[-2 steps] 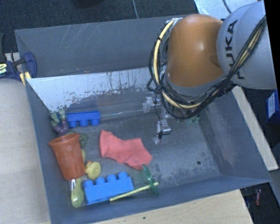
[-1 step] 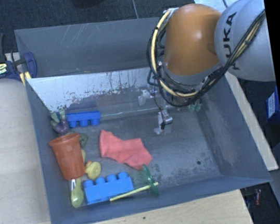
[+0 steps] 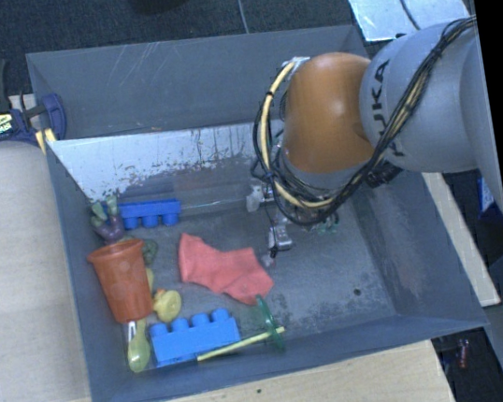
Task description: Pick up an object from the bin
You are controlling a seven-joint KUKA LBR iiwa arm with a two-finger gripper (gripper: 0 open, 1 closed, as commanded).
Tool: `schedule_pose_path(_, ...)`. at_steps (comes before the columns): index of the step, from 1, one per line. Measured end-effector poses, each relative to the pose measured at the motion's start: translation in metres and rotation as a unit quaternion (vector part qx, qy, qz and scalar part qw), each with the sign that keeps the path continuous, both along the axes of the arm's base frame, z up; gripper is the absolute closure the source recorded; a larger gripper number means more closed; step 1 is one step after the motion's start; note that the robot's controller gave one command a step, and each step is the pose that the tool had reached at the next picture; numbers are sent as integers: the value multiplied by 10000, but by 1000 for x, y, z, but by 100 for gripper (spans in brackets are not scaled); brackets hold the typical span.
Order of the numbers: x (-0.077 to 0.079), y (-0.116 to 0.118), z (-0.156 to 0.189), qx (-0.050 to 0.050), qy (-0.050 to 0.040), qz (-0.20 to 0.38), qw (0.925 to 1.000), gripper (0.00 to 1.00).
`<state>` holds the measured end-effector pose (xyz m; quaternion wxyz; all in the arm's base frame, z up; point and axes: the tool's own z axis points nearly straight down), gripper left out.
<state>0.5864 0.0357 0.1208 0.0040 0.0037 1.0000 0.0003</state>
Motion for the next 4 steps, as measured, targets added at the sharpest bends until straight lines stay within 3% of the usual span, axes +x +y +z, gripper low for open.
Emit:
schedule_pose_path(1,-7,18,-35,5,-40,-596,9982,0)
schedule_pose_path(2,-35,35,-48,18,-21,-1936,9811,100)
schedule_pose_path(3,-35,35,-48,18,-21,-1937,9811,100)
schedule_pose_path(4,-22,29,-46,26,-43,-1999,9798,100)
